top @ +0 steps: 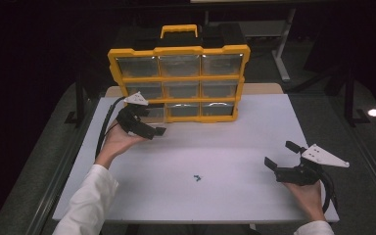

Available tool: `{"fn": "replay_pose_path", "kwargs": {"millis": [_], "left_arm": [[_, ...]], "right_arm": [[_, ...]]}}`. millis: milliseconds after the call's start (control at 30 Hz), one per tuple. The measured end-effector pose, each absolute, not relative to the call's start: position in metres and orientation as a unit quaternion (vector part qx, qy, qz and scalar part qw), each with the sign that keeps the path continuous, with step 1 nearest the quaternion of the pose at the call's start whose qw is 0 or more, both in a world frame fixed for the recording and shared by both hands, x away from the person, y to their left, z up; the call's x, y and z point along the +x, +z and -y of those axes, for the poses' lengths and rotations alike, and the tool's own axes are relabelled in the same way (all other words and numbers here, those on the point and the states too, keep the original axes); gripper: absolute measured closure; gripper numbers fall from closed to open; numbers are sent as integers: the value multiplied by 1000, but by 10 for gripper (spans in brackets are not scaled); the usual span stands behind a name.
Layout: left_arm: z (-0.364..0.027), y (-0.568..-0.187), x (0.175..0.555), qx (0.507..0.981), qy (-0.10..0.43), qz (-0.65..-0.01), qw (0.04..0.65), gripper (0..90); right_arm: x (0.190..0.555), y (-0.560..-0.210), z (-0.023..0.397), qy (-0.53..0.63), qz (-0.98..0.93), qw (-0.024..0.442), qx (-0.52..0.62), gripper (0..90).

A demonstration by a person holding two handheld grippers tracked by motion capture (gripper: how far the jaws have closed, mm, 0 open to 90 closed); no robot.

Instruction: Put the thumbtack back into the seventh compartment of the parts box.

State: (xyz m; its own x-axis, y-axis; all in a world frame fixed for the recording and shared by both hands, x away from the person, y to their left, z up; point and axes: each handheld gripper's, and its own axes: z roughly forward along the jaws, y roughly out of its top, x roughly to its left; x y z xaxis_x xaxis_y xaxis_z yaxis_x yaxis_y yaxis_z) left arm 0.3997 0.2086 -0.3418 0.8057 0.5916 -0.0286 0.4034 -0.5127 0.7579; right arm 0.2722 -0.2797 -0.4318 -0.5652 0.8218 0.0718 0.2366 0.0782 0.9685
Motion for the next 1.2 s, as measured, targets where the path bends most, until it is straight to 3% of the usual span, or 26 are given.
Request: {"fn": "replay_pose_path", "kwargs": {"millis": [533,833,1200], "left_arm": [[-187,-355,371,878,127,-240,393,0],[-166,-367,361,892,104,-207,387,0],[-144,-381,343,903,71,-163,392,60]], "right_arm": [[272,-432,280,559,-685,261,386,0],[272,-431,280,562,-684,259,387,0],[272,-431,280,562,-684,259,386,0]]}}
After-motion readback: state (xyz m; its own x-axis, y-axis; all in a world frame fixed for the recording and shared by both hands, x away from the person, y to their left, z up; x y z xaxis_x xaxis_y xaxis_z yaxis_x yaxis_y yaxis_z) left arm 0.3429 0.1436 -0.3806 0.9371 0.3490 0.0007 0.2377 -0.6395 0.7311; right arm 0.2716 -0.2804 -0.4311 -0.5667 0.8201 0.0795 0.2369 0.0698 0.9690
